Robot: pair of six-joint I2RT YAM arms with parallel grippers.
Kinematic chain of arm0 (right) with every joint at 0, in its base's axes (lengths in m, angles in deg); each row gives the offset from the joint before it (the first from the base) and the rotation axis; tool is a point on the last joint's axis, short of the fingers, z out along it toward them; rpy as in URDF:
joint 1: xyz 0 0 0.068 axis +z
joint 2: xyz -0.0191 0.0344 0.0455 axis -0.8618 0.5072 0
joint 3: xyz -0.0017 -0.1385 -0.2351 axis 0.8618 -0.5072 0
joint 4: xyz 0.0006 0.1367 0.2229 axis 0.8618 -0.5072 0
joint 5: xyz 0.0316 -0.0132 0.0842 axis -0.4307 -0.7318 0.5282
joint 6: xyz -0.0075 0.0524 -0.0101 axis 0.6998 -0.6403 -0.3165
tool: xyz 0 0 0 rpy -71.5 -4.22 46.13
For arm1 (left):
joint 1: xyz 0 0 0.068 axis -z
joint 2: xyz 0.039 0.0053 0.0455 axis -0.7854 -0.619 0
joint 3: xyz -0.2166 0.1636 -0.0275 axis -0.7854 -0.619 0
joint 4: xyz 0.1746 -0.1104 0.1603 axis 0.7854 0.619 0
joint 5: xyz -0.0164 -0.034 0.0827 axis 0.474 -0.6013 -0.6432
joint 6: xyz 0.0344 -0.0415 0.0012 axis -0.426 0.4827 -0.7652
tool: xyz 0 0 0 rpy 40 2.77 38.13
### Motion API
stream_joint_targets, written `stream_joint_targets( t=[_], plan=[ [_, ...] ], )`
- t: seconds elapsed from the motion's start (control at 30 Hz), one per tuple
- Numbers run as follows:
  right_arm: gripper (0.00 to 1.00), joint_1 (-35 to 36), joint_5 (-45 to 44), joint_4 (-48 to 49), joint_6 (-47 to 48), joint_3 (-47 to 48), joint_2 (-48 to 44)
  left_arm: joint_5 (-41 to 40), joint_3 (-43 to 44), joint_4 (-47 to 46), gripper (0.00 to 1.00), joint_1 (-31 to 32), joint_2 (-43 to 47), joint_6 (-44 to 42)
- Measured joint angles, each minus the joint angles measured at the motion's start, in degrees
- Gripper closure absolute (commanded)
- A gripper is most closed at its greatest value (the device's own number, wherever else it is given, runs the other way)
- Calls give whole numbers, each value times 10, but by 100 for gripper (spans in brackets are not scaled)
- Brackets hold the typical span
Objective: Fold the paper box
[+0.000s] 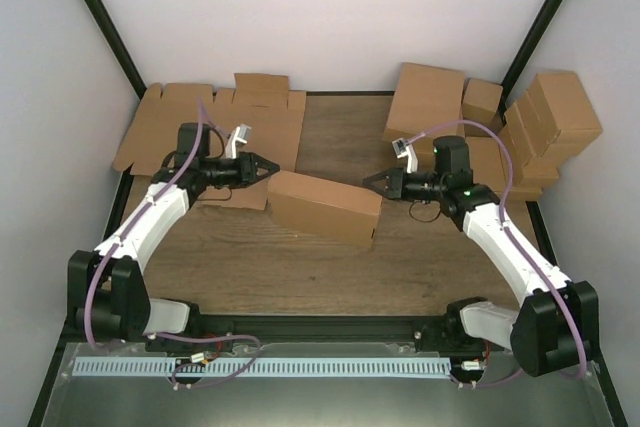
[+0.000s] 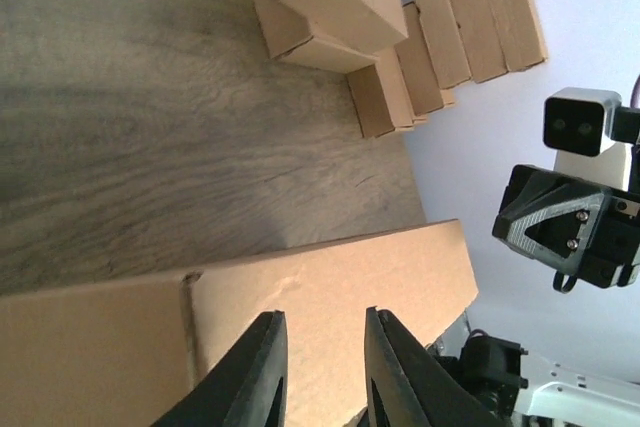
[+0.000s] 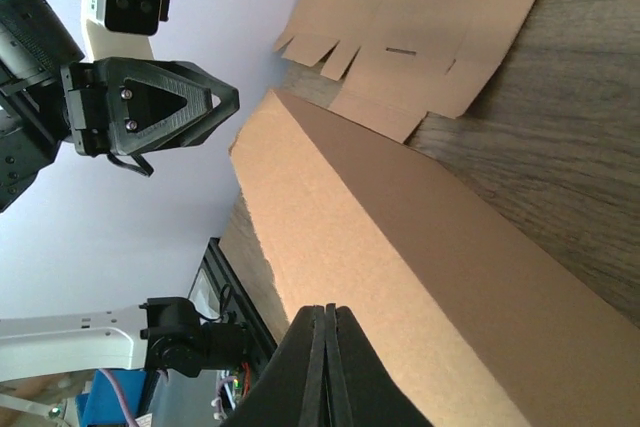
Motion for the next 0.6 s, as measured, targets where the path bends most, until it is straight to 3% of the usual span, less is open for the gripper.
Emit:
stream_joint_targets(
  t=[0.17,0.37,0.43,0.53,0.6],
  plan=[
    [99,0,-8,7,5,-41,6,-8,-34,-9,87,-1,-6,-12],
    [97,-2,2,31,10,-57,9,-21,-44,-22,83,-1,3,-30],
    [91,-2,-2,26,16,-56,5,-27,-44,-12,74,1,11,-37],
    [74,-2,-16,-10,27,-39,-7,-39,-36,19,50,4,29,-50],
    [47,-2,-33,-43,43,-20,-18,-52,-30,47,28,4,51,-54]
  ],
)
